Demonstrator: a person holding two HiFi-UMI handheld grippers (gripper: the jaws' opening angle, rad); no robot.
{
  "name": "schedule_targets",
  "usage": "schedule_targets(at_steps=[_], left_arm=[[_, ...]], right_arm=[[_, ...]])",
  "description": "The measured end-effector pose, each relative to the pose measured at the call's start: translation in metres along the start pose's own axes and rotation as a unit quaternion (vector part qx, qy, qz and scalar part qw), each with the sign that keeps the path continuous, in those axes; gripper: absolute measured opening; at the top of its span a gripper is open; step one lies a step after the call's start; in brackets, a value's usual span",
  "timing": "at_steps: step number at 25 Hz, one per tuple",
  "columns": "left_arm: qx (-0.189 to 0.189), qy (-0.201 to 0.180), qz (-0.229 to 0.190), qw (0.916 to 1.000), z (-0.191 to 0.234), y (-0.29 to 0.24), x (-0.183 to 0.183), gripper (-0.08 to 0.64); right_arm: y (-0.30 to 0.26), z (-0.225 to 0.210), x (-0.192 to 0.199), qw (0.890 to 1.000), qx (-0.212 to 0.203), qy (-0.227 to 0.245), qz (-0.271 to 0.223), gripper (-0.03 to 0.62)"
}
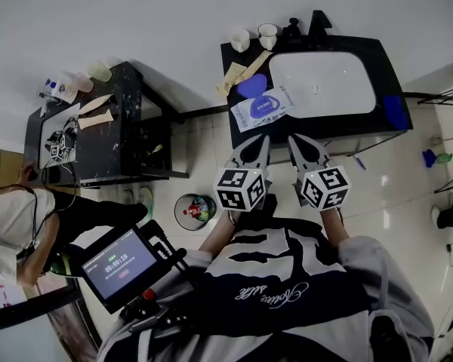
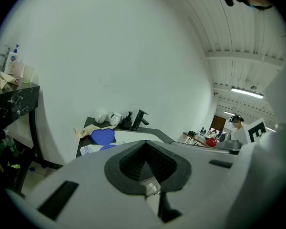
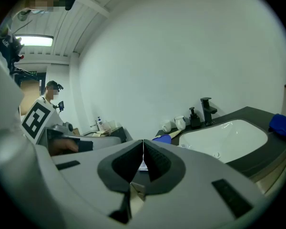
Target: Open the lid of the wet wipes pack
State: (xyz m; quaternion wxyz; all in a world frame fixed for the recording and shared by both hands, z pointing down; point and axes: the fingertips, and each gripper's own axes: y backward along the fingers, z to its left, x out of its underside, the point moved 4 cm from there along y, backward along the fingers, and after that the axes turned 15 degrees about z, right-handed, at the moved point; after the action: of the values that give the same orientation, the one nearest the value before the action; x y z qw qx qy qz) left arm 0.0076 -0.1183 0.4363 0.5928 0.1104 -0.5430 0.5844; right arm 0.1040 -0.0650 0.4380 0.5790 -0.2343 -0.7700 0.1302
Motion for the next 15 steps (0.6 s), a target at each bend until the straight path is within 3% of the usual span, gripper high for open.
schedule_targets(at_steps=[7,15], left_arm=[[-0.019,0.008,-0.021,0.9996,-0.056,0.028,0.034,-0.002],[-0.046,0.026,-0.01,0.9985,-0.114,0.07,0.11,-0.002]], right_arm=[[0.059,0.008,0.029,0.999,-0.006,0.035,-0.004,0.0],[0.122,0.024,0.088,0.999,-0.024,0.029,0.002,0.0]])
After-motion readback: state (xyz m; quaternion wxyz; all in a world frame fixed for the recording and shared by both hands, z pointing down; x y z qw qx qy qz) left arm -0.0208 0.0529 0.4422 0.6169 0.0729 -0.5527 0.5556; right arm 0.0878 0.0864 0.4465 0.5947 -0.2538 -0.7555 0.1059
